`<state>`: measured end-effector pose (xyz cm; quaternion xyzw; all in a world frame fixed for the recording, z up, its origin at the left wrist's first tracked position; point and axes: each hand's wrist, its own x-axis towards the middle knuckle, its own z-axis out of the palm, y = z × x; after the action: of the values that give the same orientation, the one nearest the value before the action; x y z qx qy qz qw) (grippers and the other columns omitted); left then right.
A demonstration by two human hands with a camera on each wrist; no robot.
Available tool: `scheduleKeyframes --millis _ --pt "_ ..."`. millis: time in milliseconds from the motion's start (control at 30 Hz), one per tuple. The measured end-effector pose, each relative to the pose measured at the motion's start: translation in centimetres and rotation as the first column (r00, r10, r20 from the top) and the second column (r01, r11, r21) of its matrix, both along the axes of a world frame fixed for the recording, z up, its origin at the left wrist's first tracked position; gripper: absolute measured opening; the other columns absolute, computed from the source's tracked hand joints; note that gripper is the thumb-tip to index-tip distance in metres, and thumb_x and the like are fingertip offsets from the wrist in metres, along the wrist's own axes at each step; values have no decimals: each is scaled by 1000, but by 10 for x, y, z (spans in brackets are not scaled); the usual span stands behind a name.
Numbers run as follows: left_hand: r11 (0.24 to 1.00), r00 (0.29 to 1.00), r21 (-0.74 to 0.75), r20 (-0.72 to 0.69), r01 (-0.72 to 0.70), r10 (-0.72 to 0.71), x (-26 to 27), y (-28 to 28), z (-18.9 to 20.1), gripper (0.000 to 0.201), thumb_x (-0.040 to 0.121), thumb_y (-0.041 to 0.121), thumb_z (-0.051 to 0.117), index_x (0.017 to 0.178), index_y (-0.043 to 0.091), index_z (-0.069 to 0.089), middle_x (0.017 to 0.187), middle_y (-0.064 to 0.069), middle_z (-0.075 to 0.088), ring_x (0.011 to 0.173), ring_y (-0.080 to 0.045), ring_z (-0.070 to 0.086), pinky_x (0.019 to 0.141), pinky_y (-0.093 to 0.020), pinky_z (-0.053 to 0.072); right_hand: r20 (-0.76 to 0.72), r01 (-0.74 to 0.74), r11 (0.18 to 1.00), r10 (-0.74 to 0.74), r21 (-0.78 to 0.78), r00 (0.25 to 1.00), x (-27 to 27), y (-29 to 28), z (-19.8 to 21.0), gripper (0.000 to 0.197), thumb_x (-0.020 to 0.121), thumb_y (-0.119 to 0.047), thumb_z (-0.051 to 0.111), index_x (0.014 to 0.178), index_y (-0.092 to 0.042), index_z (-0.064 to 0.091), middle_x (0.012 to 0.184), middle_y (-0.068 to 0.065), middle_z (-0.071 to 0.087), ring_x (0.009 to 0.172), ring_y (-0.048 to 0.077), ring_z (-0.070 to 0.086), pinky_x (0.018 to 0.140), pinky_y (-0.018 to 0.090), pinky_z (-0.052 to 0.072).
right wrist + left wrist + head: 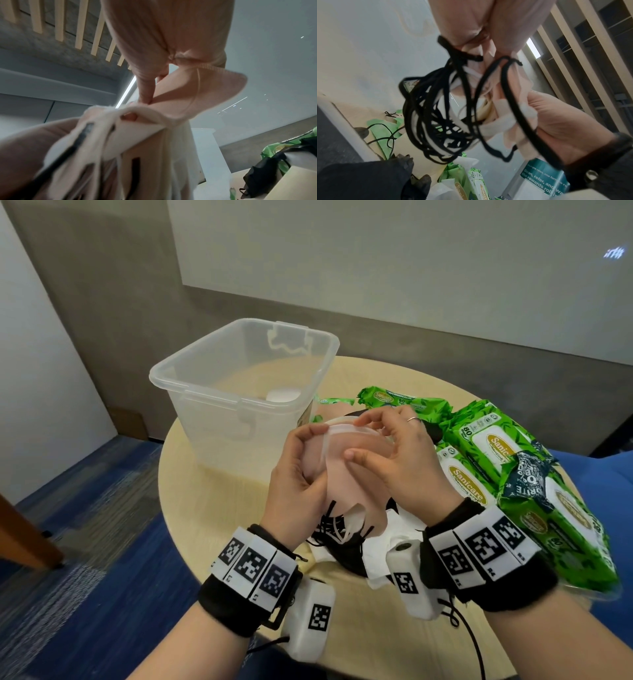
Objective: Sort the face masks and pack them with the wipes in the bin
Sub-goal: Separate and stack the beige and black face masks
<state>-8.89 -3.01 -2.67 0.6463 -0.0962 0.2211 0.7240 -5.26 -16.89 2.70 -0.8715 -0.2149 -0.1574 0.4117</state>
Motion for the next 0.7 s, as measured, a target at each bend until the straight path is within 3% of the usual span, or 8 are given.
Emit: scheduleKeyframes --millis 100,233,300,400,467,567,633,700 --pt "1000 1000 18 -19 10 -10 0 2 -3 37 73 25 67 104 39 52 108 -4 64 89 -21 64 70 -39 53 -35 12 999 -13 -46 999 1 0 -1 32 71 -28 77 93 -21 56 104 3 48 103 24 46 92 44 38" --pt "999 997 -6 -59 46 -46 -1 2 -2 35 79 12 53 100 39 50 85 -2 62 61 -16 54 51 -28 44 -38 -24 999 23 -33 999 1 -1 0 40 71 -24 77 102 -13 54 91 -10 45 87 10 42 73 9 32" --pt "996 993 -44 -86 75 -79 -2 2 0 36 76 8 44 101 35 49 67 1 56 48 -15 42 43 -24 35 -21 -30 1000 30 2 999 1 -3 0 39 70 -22 79 100 -13 56 82 -17 45 77 4 43 67 9 32" --pt "993 989 -67 -107 95 -102 -2 2 1 35 75 8 40 103 29 48 56 6 50 42 -9 36 40 -20 31 17 -25 989 23 147 1000 0 -3 -2 28 66 -14 82 84 -17 61 67 -14 50 64 -1 47 60 11 36" --pt "996 989 -37 -120 77 -81 -1 3 1 34 76 10 40 104 27 48 63 7 54 46 -8 41 44 -20 36 38 -73 965 66 252 997 0 -4 -4 22 65 -4 81 71 -16 63 60 -11 52 59 -2 46 59 12 37" --pt "999 988 2 -146 48 -48 0 8 -1 35 77 11 40 105 31 48 83 -3 57 65 -19 49 61 -32 44 -19 -189 950 199 248 980 1 -12 -1 21 64 -5 81 63 -15 63 61 -8 56 62 1 48 63 12 39" --pt "1000 987 19 -157 24 -21 2 11 -3 35 79 8 40 105 31 48 95 -1 57 76 -17 51 69 -32 44 -186 -326 921 366 215 912 2 -22 8 16 62 -12 80 62 -12 64 65 -1 59 67 7 51 64 16 41" --pt "1000 984 17 -175 9 -6 3 14 -3 38 85 -1 39 102 31 51 97 2 55 79 -12 50 68 -28 41 -337 -442 870 492 219 803 2 -32 19 12 62 -17 77 64 -13 66 67 0 61 67 8 53 65 17 43"
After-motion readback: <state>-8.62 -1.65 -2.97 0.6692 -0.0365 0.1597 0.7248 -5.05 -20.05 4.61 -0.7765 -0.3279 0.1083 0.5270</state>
